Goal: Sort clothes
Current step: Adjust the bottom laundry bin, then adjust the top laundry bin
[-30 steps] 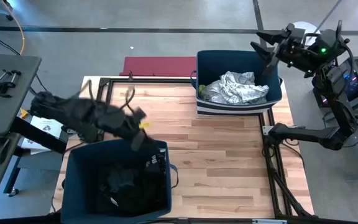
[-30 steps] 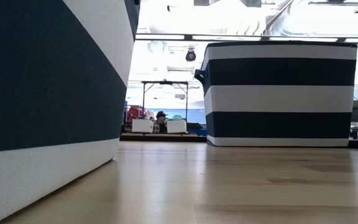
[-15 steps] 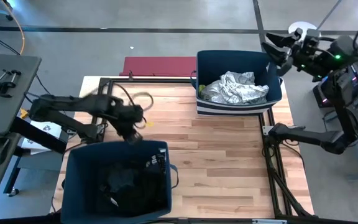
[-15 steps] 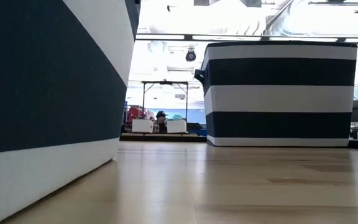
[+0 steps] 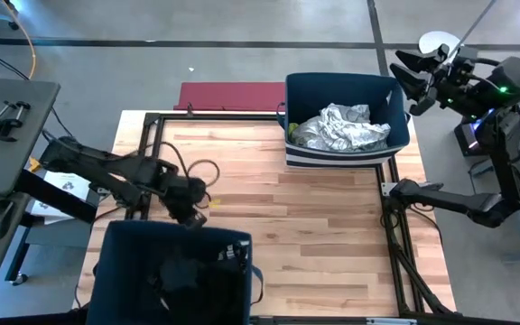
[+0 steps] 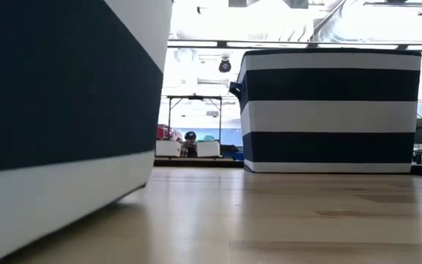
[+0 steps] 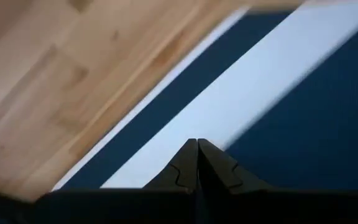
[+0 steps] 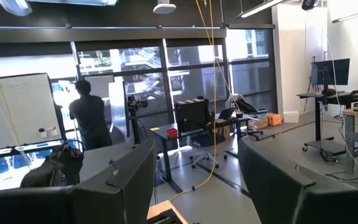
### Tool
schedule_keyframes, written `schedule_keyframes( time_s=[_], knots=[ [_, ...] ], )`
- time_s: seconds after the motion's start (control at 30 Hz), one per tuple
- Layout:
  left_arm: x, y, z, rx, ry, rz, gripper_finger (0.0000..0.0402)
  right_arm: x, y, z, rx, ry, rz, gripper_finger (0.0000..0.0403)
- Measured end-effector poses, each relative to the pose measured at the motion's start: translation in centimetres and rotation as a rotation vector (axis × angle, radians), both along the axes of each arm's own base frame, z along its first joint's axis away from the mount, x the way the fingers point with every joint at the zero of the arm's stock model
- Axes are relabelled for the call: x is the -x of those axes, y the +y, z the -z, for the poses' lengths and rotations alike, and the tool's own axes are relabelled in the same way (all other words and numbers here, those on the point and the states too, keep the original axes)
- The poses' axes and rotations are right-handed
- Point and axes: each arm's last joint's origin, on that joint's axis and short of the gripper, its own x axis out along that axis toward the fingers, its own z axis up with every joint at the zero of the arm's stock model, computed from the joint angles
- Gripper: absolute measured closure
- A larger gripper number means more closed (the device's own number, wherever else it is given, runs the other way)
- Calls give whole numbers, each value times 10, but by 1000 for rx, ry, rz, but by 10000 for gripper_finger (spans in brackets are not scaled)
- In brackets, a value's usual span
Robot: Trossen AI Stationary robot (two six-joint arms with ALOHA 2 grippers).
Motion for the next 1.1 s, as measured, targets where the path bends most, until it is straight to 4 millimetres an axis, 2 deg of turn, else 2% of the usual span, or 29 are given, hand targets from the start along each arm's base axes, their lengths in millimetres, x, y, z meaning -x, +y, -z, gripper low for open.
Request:
schedule_keyframes(
  time_s=[0.2, 0.3, 0.37, 0.53, 0.63, 0.77, 0.9, 1.0, 1.1],
  knots=[
    [-11, 27, -49, -124, -259, -142, 401, -2, -2, 1, -10, 10, 0, 187],
    [-32, 45, -75, -238, -461, -161, 401, -2, -3, 2, -14, 12, 0, 187],
    [-54, 60, -80, -315, -534, -174, 401, -3, -4, 2, -21, 11, -1, 187],
    [-119, 97, -60, -425, -608, -124, 401, -4, -4, 2, -46, 0, -6, 187],
    [-160, 116, -40, -453, -675, -87, 401, -3, -3, 3, -52, 3, -7, 187],
    [-200, 143, -12, -495, -701, -157, 401, -2, -2, 6, -103, 15, -12, 187],
    [-228, 166, 4, -570, -727, -234, 401, 1, 1, 9, -135, 35, -12, 187],
    [-242, 173, 4, -578, -755, -235, 401, 3, 3, 11, -154, 38, -14, 187],
    [-247, 173, -5, -552, -784, -189, 401, 5, 6, 11, -160, 42, -13, 187]
  ],
)
